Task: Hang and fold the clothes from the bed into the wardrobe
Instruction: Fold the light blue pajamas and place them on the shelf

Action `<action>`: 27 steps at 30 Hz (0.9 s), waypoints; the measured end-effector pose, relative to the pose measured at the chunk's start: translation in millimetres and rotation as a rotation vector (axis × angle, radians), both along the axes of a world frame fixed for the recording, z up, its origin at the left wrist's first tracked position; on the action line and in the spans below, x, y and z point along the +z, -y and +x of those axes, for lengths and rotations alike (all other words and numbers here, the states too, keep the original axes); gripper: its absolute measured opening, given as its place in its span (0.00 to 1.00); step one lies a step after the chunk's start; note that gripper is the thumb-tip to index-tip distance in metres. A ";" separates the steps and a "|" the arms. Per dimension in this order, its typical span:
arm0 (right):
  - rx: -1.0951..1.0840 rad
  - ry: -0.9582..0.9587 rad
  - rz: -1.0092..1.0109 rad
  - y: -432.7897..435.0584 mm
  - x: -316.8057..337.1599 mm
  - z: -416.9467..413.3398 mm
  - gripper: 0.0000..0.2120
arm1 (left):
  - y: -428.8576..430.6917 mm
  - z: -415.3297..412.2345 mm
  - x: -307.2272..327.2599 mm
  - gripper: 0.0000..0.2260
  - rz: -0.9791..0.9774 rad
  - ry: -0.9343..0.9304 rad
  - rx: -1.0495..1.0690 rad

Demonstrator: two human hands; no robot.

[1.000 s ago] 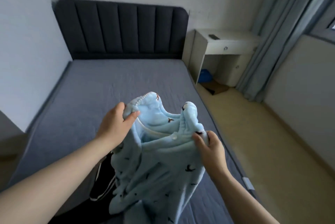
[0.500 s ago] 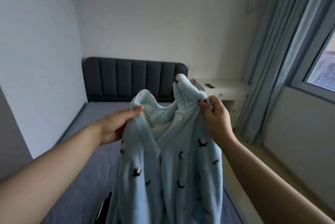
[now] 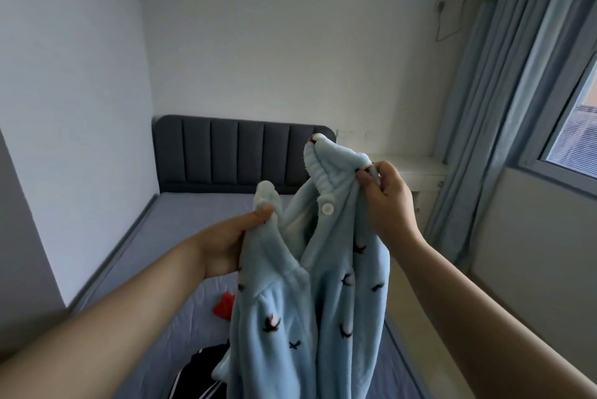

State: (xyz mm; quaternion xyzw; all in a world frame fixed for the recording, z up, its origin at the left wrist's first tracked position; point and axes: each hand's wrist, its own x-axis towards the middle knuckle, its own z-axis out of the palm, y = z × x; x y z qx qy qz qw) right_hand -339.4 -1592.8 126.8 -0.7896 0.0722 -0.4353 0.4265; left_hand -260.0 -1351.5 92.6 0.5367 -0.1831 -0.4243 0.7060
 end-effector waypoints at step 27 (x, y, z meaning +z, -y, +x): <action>-0.014 -0.144 -0.407 43.3 17.6 -26.7 0.11 | 4.6 11.1 42.2 0.30 0.361 1.299 0.736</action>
